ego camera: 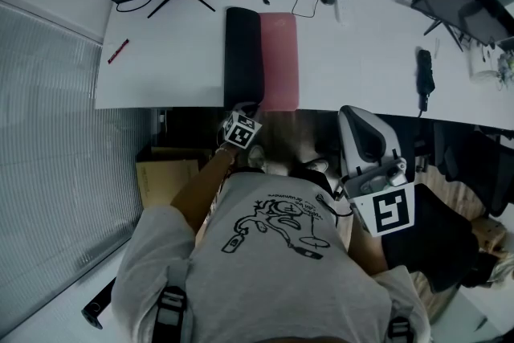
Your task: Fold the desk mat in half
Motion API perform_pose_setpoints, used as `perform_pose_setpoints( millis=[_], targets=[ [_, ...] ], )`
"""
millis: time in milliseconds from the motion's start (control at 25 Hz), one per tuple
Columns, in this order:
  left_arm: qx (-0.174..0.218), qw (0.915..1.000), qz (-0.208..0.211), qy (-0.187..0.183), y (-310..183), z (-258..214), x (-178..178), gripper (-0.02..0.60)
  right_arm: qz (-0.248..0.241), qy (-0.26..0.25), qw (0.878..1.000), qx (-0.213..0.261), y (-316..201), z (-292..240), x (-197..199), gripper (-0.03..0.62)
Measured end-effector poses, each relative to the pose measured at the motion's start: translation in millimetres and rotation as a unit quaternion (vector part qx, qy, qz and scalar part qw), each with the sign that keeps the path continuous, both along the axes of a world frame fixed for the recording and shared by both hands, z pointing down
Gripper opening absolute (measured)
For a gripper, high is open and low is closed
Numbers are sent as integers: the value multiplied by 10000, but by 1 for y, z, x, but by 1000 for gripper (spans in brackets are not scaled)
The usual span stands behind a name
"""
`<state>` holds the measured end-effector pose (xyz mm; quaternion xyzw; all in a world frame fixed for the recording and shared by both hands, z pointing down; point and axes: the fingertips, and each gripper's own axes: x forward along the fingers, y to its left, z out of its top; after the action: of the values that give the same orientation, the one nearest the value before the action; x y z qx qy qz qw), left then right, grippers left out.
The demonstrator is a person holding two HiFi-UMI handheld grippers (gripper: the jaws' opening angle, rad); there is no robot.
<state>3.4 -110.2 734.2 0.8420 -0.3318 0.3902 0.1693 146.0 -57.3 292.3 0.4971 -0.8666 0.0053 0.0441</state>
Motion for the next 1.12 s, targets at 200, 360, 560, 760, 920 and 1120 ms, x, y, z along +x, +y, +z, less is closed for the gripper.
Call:
perform_pose_setpoints(
  millis=[200, 360, 560, 760, 920, 1120],
  targets=[
    [-3, 10000, 14, -3, 1, -1, 8, 32, 11, -6, 10000, -6, 1, -1, 8, 8],
    [8, 10000, 31, -13, 2, -1, 14, 32, 11, -22, 10000, 13, 2, -2, 13, 8],
    [-7, 10000, 46, -8, 2, 0, 21, 32, 19, -29, 10000, 7, 3, -2, 19, 8],
    [-8, 10000, 64, -28, 1, 0, 29, 32, 43, -47, 10000, 7, 2, -2, 28, 8],
    [-32, 10000, 74, -27, 1, -2, 35, 32, 40, -50, 10000, 3, 2, -2, 32, 8],
    [-38, 9999, 120, -22, 1, 0, 40, 32, 53, -49, 10000, -3, 1, -2, 36, 8]
  ],
)
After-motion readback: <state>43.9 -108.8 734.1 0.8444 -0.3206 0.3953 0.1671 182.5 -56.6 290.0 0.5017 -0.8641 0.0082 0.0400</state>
